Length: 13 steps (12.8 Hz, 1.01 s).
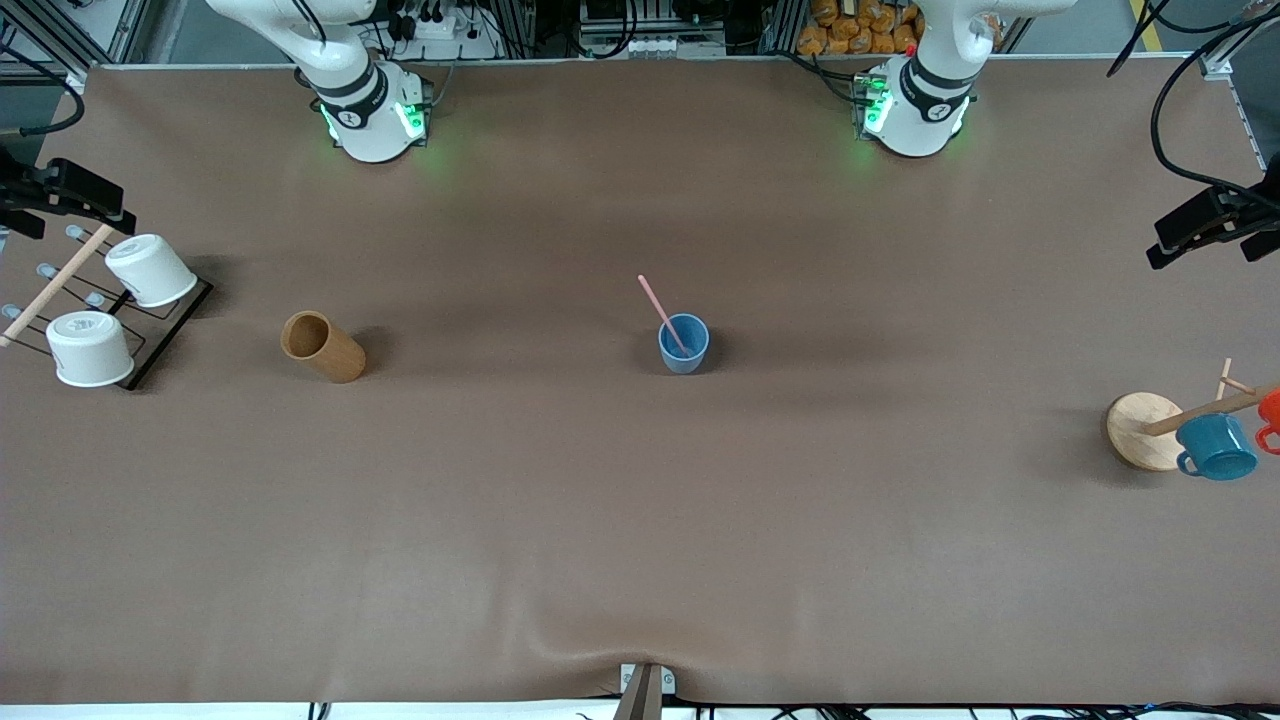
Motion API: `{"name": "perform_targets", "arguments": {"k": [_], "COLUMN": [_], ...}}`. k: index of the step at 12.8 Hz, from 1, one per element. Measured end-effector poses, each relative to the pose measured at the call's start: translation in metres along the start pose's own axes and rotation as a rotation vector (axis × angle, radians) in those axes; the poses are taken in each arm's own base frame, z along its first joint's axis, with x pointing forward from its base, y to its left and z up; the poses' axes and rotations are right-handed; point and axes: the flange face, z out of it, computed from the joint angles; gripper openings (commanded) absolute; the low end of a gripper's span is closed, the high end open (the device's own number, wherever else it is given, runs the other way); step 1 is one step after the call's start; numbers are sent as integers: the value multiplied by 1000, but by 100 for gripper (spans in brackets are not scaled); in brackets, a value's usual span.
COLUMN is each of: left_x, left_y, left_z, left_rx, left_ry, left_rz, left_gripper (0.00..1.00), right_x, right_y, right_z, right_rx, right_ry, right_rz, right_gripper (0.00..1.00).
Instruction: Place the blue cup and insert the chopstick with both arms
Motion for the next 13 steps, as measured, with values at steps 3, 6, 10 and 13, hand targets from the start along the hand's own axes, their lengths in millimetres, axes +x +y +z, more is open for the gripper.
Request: {"name": "perform_targets", "arguments": {"k": [3,6,10,13], "left_x": [0,0,0,-2], "left_y": [0,0,0,2], "left_z": [0,0,0,3], "left_rx": [0,0,0,1], "left_ry": [0,0,0,-21], "left_rz": [0,0,-1,3], "left_gripper": [100,100,100,100], "right_x": [0,0,2,2], "right_y": [0,-1,-10,-7], "right_z": [-2,-4,-7,-11], "right_rx": [1,4,3,3], "right_ry": [4,11,32,43], "right_rz": [21,32,58,65], "right_gripper": [100,100,100,100]}}
